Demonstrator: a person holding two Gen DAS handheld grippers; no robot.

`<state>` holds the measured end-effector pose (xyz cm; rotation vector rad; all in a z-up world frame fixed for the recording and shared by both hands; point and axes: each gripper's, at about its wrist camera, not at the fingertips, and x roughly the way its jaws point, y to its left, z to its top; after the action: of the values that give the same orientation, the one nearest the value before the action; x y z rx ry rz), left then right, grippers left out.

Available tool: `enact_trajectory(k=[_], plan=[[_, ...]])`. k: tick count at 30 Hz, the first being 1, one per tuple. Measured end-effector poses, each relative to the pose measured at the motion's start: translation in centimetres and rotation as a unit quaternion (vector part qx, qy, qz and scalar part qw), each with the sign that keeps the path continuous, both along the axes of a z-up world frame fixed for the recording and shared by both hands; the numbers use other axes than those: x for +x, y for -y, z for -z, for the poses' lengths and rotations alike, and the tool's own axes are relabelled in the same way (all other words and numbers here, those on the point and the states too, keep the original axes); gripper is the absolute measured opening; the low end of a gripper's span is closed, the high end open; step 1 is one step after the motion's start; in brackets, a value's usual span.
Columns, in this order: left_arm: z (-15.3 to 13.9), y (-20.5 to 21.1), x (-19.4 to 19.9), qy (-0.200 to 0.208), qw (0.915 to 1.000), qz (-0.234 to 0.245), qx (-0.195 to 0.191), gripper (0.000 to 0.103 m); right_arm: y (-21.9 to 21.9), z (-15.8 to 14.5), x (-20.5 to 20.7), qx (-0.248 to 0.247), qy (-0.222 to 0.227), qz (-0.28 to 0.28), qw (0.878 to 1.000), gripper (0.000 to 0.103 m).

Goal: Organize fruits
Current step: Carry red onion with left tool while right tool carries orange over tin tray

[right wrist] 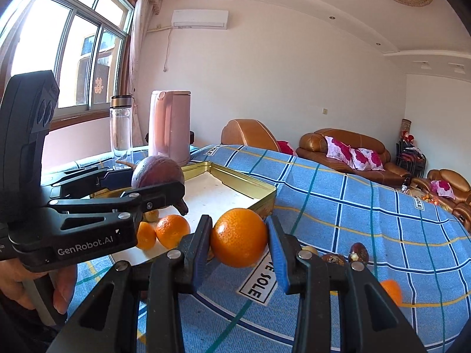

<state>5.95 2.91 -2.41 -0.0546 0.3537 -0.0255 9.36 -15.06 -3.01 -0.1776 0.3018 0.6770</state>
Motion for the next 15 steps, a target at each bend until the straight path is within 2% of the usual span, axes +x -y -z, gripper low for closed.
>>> enact_trajectory(k=[15], plan=[[1.3,-5.7,-0.4,-0.031,0.9978,-0.057,-0.011,0.052,-5.8,0.1,-0.2,-0.018,-0.004,-0.056,0.998,0.040]])
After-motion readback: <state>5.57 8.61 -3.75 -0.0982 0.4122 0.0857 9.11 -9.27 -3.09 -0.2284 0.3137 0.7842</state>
